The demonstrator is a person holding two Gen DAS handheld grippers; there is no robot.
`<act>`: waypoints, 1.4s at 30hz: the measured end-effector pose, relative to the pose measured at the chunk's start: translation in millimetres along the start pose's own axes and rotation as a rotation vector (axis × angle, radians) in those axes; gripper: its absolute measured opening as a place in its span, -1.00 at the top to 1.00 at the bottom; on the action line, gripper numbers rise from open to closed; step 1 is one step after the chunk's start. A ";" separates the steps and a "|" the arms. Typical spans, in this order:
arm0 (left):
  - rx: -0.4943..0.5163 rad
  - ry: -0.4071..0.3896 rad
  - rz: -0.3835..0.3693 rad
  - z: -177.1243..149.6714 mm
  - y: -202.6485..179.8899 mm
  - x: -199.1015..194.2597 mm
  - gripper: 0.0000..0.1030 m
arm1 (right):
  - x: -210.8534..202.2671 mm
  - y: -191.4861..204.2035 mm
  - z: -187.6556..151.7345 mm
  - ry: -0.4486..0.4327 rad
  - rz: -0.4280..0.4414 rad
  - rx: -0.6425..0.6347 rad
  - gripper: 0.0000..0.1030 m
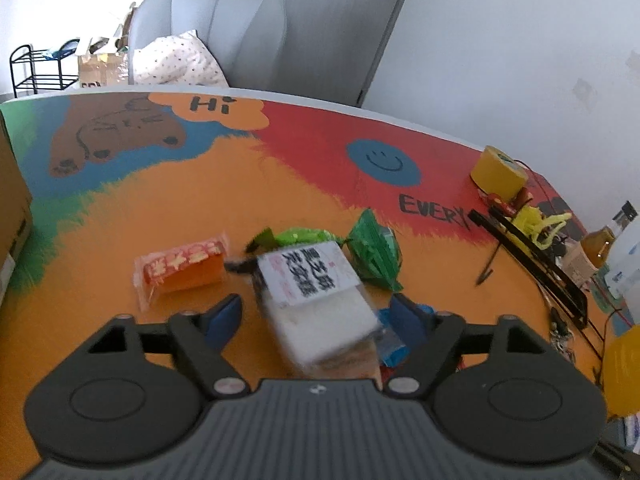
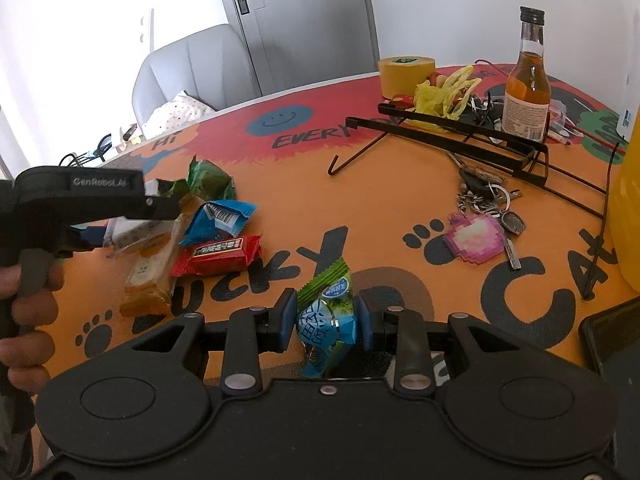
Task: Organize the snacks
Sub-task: 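Grasp the white black-lettered packet with left tool while right tool holds the candy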
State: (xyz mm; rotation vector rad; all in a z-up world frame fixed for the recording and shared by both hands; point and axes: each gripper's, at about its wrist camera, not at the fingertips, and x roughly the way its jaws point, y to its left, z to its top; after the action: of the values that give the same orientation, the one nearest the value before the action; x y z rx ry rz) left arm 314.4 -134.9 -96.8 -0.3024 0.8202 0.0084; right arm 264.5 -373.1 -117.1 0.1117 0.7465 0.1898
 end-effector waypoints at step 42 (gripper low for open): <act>0.135 -0.124 -0.081 -10.9 59.3 -124.8 0.12 | -34.9 108.5 22.0 -0.120 0.174 -0.129 0.41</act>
State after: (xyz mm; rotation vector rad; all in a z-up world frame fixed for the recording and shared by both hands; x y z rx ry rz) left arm 213.8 -67.5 -29.3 -0.2054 0.6818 -0.1025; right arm 240.2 -275.2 -59.7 0.0647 0.6028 0.3929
